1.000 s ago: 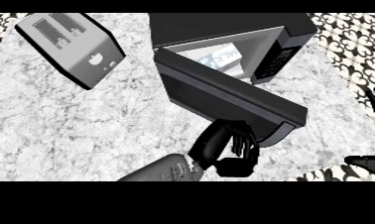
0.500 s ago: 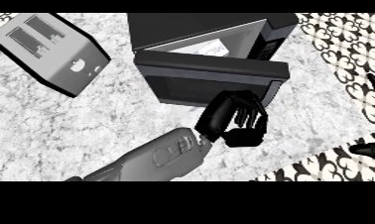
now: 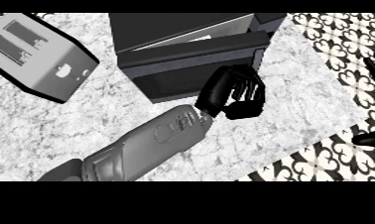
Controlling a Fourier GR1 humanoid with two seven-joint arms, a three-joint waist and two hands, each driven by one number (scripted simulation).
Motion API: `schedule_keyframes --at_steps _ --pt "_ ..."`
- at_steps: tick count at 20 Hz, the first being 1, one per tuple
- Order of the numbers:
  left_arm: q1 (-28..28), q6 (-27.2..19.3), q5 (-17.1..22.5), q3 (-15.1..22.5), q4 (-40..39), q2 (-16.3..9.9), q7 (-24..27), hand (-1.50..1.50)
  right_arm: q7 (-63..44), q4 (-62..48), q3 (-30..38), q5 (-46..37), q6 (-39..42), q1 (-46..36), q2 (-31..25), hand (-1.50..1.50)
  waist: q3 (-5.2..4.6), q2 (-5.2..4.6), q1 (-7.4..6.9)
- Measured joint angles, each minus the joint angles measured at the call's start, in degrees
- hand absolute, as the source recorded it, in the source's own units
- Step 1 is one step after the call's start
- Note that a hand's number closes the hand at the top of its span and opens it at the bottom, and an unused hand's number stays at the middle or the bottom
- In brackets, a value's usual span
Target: Pick up the milk, place it into the microwave and close the microwave
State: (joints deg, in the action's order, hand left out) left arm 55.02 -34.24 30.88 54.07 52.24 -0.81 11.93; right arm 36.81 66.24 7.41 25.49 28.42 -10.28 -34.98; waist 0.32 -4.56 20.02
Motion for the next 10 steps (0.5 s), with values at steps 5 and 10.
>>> schedule_keyframes --at_steps 5,10 --pt "3.66 -0.53 1.76 -1.29 -2.5 0.17 0.26 1.5 -2.01 1.45 -0.67 1.73 1.46 -1.84 -0.78 -1.5 0.06 -0.67 1.4" --pt "7.16 -0.69 3.5 -2.52 -4.76 0.45 0.43 1.5 -4.29 3.3 -1.91 3.81 3.72 -3.48 -1.31 -1.5 0.17 -1.1 2.53"
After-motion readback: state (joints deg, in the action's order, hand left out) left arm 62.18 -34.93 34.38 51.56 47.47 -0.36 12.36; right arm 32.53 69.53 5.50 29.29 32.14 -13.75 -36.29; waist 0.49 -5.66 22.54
